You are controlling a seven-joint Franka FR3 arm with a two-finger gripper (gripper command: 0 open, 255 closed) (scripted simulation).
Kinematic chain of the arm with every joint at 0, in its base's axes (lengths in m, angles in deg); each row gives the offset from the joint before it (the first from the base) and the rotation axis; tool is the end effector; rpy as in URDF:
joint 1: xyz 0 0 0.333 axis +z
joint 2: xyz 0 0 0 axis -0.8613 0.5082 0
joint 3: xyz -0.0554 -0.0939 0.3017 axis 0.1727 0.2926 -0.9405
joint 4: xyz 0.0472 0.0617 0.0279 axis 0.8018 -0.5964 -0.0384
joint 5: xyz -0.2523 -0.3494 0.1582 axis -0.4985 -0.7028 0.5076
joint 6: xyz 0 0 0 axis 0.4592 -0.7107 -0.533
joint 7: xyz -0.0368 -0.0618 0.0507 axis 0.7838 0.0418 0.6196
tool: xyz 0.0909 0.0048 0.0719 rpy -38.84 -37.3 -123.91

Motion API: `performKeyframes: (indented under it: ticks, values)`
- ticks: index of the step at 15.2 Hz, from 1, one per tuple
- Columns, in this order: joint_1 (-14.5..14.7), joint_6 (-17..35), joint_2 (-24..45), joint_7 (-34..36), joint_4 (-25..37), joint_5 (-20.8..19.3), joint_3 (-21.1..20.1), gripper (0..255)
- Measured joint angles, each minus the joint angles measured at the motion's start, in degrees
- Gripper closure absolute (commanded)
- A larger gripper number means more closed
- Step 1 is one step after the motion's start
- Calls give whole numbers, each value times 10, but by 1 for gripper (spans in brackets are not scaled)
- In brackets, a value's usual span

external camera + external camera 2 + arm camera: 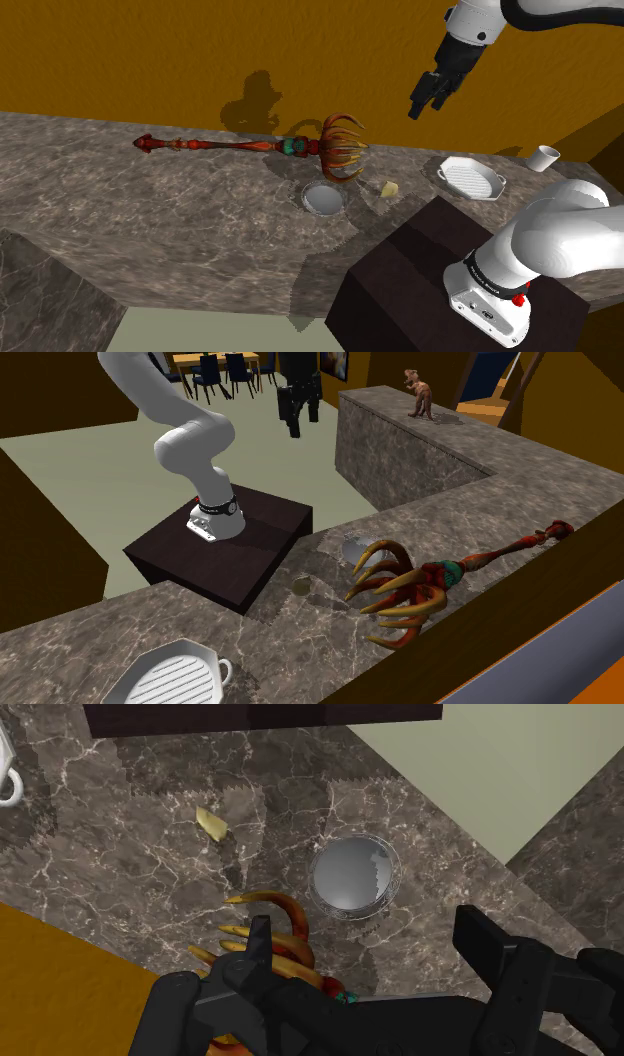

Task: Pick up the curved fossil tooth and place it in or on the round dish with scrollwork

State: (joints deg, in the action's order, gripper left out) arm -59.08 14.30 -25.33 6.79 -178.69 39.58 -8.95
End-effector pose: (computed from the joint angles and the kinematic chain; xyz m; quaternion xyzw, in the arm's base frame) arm 0.3828 0.0281 0.5612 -0.9990 0.0149 -0.0378 0.0207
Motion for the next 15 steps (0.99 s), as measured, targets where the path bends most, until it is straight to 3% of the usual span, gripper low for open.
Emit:
performKeyframes:
  ticks: [6,15]
  values:
    - [5,58,13,-69,-56,-17,32,0]
    - [11,219,101,-227,-154,-54,107,0]
